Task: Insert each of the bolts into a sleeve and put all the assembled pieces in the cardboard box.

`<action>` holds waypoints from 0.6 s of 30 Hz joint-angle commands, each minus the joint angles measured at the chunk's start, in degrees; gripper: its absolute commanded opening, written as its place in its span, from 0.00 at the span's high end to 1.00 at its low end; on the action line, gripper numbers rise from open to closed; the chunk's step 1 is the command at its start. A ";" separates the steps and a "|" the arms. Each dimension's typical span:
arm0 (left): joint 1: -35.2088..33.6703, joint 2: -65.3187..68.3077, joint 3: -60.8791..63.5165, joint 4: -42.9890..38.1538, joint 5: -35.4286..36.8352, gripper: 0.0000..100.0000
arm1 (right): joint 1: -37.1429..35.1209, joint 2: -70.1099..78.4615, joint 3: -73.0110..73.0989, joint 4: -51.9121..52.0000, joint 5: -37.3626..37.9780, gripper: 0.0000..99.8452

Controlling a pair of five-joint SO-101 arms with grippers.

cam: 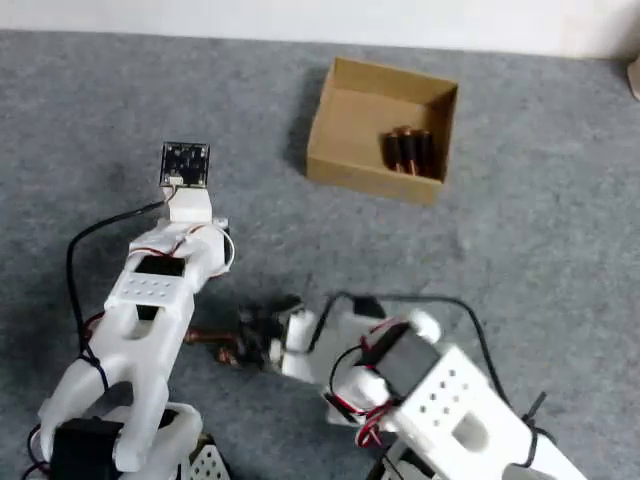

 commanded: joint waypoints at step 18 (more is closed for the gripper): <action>-18.33 -0.04 -7.69 2.02 9.93 0.99 | -0.48 26.51 5.41 -36.09 13.27 0.60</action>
